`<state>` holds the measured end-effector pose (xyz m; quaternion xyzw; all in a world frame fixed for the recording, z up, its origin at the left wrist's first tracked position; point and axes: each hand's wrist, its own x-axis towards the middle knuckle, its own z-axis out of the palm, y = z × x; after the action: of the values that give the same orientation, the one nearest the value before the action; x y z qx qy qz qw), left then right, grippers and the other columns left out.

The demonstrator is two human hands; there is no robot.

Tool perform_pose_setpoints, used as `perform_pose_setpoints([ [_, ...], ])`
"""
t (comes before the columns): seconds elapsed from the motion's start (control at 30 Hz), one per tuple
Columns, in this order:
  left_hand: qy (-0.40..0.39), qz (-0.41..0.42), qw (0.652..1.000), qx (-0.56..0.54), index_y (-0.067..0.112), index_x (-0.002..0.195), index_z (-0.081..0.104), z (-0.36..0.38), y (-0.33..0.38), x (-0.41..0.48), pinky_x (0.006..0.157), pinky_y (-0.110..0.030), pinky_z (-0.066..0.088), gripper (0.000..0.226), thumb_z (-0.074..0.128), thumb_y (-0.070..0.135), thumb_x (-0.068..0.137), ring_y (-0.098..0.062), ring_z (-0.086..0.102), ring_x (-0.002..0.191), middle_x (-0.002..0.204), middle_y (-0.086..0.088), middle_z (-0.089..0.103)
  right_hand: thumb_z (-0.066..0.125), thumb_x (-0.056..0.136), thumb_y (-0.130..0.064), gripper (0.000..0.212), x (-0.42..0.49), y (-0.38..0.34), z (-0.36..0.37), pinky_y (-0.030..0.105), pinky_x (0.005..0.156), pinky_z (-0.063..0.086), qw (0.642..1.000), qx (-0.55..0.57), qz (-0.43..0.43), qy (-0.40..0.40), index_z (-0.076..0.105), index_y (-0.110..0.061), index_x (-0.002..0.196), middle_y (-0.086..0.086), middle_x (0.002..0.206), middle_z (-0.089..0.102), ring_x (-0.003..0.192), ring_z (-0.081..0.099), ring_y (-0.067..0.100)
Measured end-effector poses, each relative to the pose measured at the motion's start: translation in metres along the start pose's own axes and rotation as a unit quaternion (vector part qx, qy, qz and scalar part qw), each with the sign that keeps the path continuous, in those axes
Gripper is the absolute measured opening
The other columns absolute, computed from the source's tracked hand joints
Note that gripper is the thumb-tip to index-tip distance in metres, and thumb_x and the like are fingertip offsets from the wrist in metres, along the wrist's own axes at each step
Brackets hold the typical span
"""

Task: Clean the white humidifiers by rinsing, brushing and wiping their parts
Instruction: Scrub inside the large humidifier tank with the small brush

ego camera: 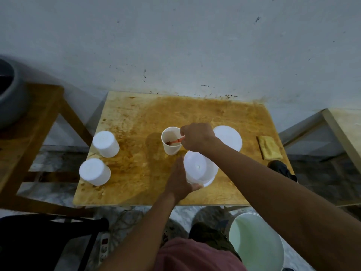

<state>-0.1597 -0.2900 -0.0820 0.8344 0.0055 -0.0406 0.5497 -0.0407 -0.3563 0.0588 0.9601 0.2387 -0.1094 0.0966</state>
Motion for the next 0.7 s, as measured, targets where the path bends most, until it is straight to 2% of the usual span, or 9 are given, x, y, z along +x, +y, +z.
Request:
perform_pose_setpoints([
  [0.17, -0.004, -0.020, 1.000, 0.016, 0.038, 0.141, 0.023, 0.003, -0.003, 0.002, 0.101, -0.029, 0.043, 0.108, 0.090, 0.047, 0.056, -0.007, 0.043, 0.124, 0.139, 0.013, 0.039, 0.047, 0.095, -0.044, 0.040, -0.015, 0.011, 0.007, 0.033, 0.075, 0.051, 0.993, 0.094, 0.037, 0.054, 0.058, -0.024, 0.129, 0.000, 0.111, 0.068, 0.096, 0.065, 0.023],
  [0.27, -0.007, -0.040, 0.999, 0.035, 0.035, 0.142, 0.022, 0.004, -0.002, 0.006, 0.101, -0.025, 0.037, 0.112, 0.090, 0.049, 0.055, -0.006, 0.039, 0.122, 0.137, 0.016, 0.035, 0.047, 0.096, -0.046, 0.039, -0.034, 0.018, 0.010, 0.034, 0.076, 0.051, 0.968, 0.206, 0.070, 0.128, 0.060, -0.028, 0.128, -0.005, 0.117, 0.064, 0.098, 0.065, 0.019],
  [0.37, -0.018, -0.060, 0.998, 0.009, 0.036, 0.140, 0.018, 0.004, 0.001, 0.004, 0.105, -0.026, 0.034, 0.103, 0.089, 0.038, 0.065, -0.006, 0.034, 0.125, 0.132, 0.016, 0.030, 0.047, 0.096, -0.046, 0.030, -0.061, 0.026, 0.019, 0.033, 0.074, 0.051, 0.911, 0.323, 0.136, 0.218, 0.064, -0.031, 0.117, -0.012, 0.109, 0.064, 0.090, 0.063, 0.009],
  [0.43, -0.023, -0.064, 0.998, 0.004, 0.041, 0.136, 0.016, 0.003, 0.000, 0.002, 0.107, -0.030, 0.036, 0.101, 0.089, 0.038, 0.066, -0.010, 0.036, 0.128, 0.137, 0.013, 0.033, 0.046, 0.097, -0.043, 0.025, -0.081, 0.028, 0.033, 0.031, 0.071, 0.048, 0.870, 0.387, 0.190, 0.241, 0.064, -0.032, 0.110, -0.015, 0.102, 0.064, 0.082, 0.060, 0.003],
  [0.5, -0.018, -0.048, 0.999, 0.011, 0.036, 0.141, 0.019, 0.001, 0.002, 0.001, 0.105, -0.028, 0.038, 0.108, 0.090, 0.046, 0.059, -0.007, 0.038, 0.127, 0.141, 0.012, 0.035, 0.047, 0.098, -0.040, 0.023, -0.098, 0.028, 0.052, 0.029, 0.068, 0.045, 0.831, 0.440, 0.249, 0.231, 0.065, -0.030, 0.109, -0.013, 0.100, 0.065, 0.079, 0.059, 0.002],
  [0.57, -0.007, -0.034, 0.999, 0.013, 0.033, 0.142, 0.023, 0.000, 0.003, 0.003, 0.107, -0.034, 0.043, 0.111, 0.086, 0.057, 0.055, -0.007, 0.042, 0.127, 0.139, 0.012, 0.040, 0.048, 0.097, -0.039, 0.023, -0.109, 0.028, 0.072, 0.029, 0.068, 0.045, 0.789, 0.497, 0.301, 0.203, 0.064, -0.028, 0.110, -0.009, 0.101, 0.065, 0.086, 0.061, 0.007],
  [0.63, -0.008, -0.015, 0.999, 0.033, 0.032, 0.141, 0.027, 0.000, 0.005, 0.006, 0.106, -0.041, 0.046, 0.113, 0.090, 0.053, 0.050, -0.010, 0.044, 0.127, 0.137, 0.011, 0.043, 0.051, 0.096, -0.041, 0.029, -0.115, 0.029, 0.089, 0.031, 0.071, 0.046, 0.744, 0.551, 0.340, 0.165, 0.063, -0.023, 0.114, -0.005, 0.106, 0.064, 0.097, 0.062, 0.015],
  [0.7, -0.013, 0.000, 0.999, 0.033, 0.031, 0.140, 0.029, -0.004, 0.005, 0.006, 0.105, -0.043, 0.046, 0.112, 0.092, 0.047, 0.049, -0.011, 0.044, 0.128, 0.137, 0.010, 0.042, 0.053, 0.095, -0.044, 0.039, -0.117, 0.031, 0.099, 0.028, 0.069, 0.045, 0.702, 0.609, 0.350, 0.118, 0.058, -0.018, 0.124, 0.000, 0.116, 0.062, 0.103, 0.059, 0.017],
])
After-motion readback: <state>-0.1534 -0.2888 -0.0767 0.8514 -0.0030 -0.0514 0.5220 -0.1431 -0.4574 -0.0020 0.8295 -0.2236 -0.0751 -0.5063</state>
